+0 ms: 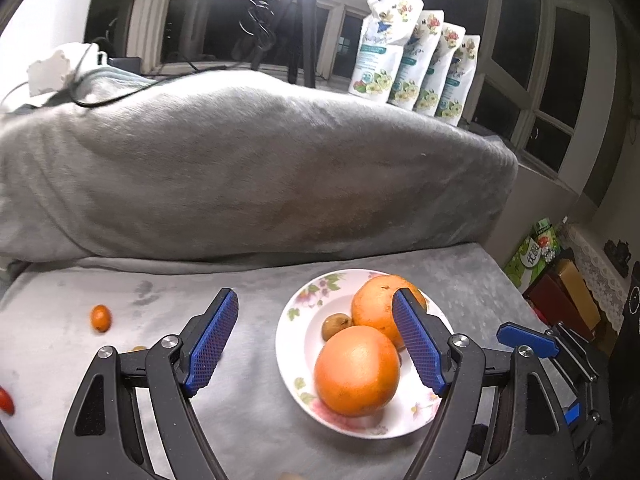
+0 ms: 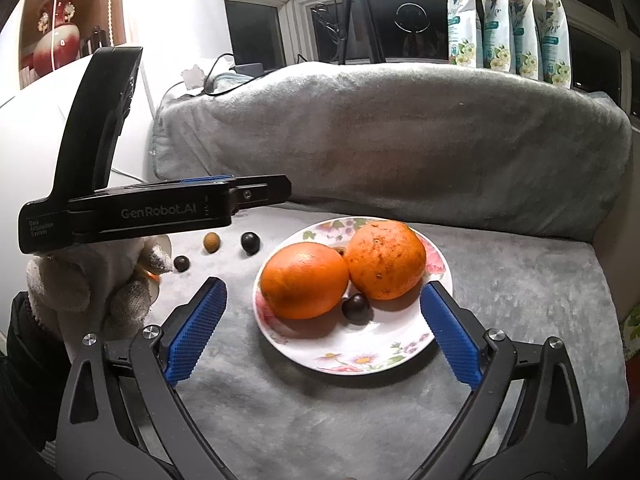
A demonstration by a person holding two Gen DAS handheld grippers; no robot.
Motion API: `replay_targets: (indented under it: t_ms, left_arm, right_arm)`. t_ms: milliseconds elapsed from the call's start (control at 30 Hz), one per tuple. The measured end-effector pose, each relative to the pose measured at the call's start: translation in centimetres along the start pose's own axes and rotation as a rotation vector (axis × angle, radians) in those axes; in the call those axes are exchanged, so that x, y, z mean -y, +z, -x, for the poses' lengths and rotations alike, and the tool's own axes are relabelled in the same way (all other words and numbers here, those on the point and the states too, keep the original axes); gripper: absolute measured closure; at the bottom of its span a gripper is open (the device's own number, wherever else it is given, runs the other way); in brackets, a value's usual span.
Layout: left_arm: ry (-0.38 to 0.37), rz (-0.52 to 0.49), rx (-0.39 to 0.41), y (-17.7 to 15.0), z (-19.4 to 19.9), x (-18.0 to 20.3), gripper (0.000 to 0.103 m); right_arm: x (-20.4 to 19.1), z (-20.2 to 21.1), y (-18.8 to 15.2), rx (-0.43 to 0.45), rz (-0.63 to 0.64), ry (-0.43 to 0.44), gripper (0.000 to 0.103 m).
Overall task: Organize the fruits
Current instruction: 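Move both grippers back toward the loose fruits on the seat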
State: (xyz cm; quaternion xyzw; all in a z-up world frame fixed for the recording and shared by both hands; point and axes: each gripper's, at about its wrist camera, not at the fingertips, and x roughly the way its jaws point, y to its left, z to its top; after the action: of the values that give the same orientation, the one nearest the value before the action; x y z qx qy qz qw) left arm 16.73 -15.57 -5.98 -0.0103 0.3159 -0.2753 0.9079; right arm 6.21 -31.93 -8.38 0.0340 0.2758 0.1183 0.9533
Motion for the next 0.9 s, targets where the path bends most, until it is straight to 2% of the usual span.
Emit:
replay_targets:
  t_ms: [333,467,800,900]
  left_arm:
    - [0.092,0.038,0.046,-1.1,4.6,-3.8,0.023]
    - [0.157,0.057,0.062,-2.4,6.8,-6.1,0.023]
    - [0.269,0.136,0.012,-7.6,9.4,-10.9,0.023]
    - [0.281,0.152,0.002,-8.7,9.8,-11.9,0.023]
  right_arm:
    - [-1.0,0.8,1.0,0.006,-0.028,0.067,0.004]
    - [-1.6,0.8,1.7,0.003,-0.033,0.103,0.004]
    - [-4.5,-1.2,3.1,-0.010,-0.023,0.189,0.004]
    - [-5.7,-2.4,3.5,-0.025,-0.020,0.218,0.004]
